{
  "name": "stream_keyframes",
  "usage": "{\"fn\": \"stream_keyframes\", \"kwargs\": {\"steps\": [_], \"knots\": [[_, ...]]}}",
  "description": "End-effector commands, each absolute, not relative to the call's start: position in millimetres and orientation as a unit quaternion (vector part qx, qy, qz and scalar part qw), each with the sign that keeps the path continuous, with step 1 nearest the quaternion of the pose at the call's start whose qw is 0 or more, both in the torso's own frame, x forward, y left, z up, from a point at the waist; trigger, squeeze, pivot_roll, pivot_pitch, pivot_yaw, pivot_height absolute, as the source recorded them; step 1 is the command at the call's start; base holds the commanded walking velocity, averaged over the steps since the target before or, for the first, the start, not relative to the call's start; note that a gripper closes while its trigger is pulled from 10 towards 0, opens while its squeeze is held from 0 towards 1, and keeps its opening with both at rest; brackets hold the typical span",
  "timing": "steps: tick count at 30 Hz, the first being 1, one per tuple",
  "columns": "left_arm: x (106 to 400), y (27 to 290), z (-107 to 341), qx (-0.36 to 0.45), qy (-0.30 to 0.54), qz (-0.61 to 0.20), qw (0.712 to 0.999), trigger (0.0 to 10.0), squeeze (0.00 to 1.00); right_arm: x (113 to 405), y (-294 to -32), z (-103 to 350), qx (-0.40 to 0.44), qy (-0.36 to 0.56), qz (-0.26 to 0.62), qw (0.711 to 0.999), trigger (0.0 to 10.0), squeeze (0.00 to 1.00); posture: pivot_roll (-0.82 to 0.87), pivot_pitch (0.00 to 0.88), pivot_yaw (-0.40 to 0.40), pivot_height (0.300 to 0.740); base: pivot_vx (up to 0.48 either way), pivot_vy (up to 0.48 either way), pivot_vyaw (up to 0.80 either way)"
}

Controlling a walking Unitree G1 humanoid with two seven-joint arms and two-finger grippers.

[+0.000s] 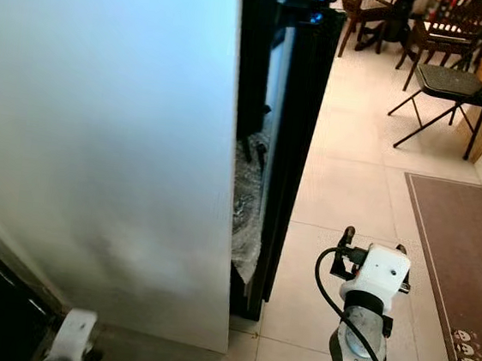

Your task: Restocking fridge

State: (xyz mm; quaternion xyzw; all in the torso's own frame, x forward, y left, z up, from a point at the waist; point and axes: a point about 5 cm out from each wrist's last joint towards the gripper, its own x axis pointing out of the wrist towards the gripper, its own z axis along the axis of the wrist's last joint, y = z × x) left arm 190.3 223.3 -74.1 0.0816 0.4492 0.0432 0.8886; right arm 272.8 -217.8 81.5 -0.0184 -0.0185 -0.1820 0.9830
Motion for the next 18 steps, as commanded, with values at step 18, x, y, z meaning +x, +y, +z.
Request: {"fn": "stream_keyframes", "kwargs": {"steps": [18], "knots": [[170, 235, -81, 0.077, 0.473, 0.056, 0.876, 10.0, 0.0, 273, -205, 77, -0.013, -0.001, -0.163, 0.987, 10.0, 0.0, -0.02, 0.0, 0.032, 0.74, 0.083, 0.0, 0.0]]}}
